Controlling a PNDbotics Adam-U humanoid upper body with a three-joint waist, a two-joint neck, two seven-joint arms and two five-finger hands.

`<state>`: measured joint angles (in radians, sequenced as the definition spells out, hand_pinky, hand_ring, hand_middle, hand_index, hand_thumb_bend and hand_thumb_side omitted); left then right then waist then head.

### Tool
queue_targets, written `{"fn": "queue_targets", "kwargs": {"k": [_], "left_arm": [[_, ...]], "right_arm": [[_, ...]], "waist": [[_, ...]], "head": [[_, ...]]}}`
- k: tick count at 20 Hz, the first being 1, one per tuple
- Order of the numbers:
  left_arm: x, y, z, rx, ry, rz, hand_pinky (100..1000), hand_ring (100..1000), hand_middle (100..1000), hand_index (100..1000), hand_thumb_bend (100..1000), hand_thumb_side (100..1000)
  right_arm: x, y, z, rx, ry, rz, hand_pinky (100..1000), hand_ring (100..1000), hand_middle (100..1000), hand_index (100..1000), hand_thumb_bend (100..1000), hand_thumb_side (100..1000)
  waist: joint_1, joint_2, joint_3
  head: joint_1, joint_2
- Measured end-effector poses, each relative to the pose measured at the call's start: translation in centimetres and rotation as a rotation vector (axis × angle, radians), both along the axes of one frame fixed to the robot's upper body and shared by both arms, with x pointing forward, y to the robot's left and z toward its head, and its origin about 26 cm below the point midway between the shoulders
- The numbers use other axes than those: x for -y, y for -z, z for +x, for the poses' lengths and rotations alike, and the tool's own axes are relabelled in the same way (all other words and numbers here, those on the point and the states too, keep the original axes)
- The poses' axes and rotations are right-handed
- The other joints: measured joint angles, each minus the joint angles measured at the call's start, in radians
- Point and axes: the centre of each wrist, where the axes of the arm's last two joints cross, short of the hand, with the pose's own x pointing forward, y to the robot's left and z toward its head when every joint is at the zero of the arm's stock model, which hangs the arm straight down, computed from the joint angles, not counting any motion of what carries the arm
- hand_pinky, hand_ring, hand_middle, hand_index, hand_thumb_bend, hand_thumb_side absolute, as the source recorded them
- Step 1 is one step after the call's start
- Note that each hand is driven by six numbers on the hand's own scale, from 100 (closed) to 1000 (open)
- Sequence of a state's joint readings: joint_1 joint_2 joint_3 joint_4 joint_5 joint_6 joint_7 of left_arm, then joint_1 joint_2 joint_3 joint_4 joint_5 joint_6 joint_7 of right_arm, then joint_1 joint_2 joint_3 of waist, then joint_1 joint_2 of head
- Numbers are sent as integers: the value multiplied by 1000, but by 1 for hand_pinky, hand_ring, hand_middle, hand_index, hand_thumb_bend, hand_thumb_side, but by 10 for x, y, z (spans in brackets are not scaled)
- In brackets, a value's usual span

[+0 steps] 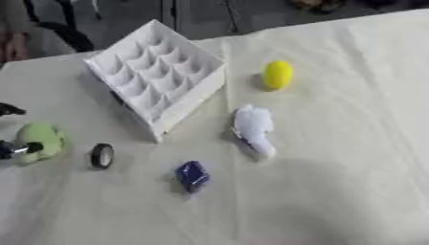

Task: Pick up objects on the table and place them in the box.

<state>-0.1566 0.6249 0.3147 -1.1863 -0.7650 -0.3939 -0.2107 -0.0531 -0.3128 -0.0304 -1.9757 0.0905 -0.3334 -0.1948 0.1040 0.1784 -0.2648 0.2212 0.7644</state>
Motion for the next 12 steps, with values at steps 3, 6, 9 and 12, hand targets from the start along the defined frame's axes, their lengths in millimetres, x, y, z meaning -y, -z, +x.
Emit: {"fn": "queue_targets", "kwargs": {"k": [3, 6, 9, 12], "left_arm": [[2, -6, 2, -83, 41, 15, 883, 853, 784, 848, 825, 642], [3, -13, 3, -138, 58, 32, 881, 848, 780, 846, 809, 635], [3, -15, 3, -177, 66, 36, 868, 785, 741, 839, 766, 607], [4, -16, 3, -230, 76, 55, 836, 726, 706, 820, 715, 559]], "right_arm": [[0, 0, 0, 0, 0, 0, 536, 582, 654, 770, 188, 793], [0, 0, 0, 0, 0, 0, 536, 582, 654, 770, 188, 794], [0, 0, 0, -1, -1, -1, 536, 582, 654, 770, 187, 793], [0, 0, 0, -2, -1, -1, 536, 582, 654, 770, 186, 793]], "waist": [[0, 0, 0], [0, 0, 0], [0, 0, 0], [0, 0, 0]], "head": [[33, 1], [70, 1], [88, 1], [91, 1]]}}
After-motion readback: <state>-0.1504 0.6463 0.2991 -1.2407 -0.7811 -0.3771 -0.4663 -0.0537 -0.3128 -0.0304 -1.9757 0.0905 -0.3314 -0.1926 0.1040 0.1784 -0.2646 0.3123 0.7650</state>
